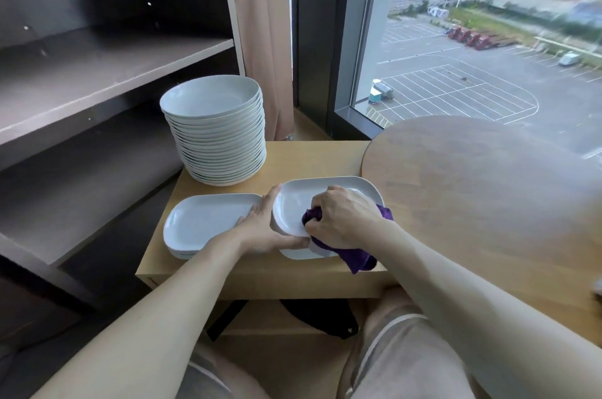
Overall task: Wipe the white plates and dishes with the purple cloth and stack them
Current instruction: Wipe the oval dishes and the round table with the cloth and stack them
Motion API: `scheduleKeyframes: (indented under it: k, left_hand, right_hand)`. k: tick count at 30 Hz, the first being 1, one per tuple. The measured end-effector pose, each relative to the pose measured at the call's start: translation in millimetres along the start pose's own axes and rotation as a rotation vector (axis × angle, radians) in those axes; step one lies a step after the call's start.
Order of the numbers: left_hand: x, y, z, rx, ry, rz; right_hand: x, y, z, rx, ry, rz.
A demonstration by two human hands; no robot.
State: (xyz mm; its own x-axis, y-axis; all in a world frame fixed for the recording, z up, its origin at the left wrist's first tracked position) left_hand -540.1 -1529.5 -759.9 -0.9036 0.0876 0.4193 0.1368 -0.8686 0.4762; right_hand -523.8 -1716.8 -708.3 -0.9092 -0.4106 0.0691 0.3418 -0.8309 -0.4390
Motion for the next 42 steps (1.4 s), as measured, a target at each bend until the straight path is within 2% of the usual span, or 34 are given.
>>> scheduleKeyframes:
  k: [8, 18, 22, 25, 27, 35, 42]
  left_hand:
    - [-9, -4, 1, 0.004, -0.038, -0.052]
    - [-6, 3, 5, -0.045, -0.032, -0.05]
    - [-5, 4, 3, -0.124, -0.027, -0.041]
    - [-6, 3, 0, -0.171, -0.026, -0.024]
    - [-6, 3, -1, -0.182, -0.025, -0.013]
    - [-10, 0, -4, -0.168, -0.025, 0.001]
    - [-13, -2, -4, -0.122, -0.029, -0.018]
  right_hand:
    - [13, 20, 7, 0.024, 0.071, -0.124]
    - [13, 22, 13, 0.027, 0.013, -0.194]
    - [12, 28, 20, 0.139, 0.019, -0.236]
    - [5, 31, 21, 0.359, 0.089, -0.225]
    - [-1, 35, 17, 0.412, 0.138, -0.219]
    - [-37, 39, 9, 0.256, 0.286, -0.169]
    - [-54, 4, -7, 0.186, 0.228, 0.013]
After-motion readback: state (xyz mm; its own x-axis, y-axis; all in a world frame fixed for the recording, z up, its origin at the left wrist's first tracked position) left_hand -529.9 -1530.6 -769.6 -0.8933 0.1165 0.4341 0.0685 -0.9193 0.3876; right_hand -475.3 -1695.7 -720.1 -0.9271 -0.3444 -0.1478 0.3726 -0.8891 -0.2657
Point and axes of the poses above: each hand's wrist, its own x-axis away from the middle knuckle, its own z-axis out of the back of the hand, y = z × x, the point moved 2 cm from there along -x, towards the middle knuckle, and after that the axes turned 12 degrees about -x, right-handed, at the moved point
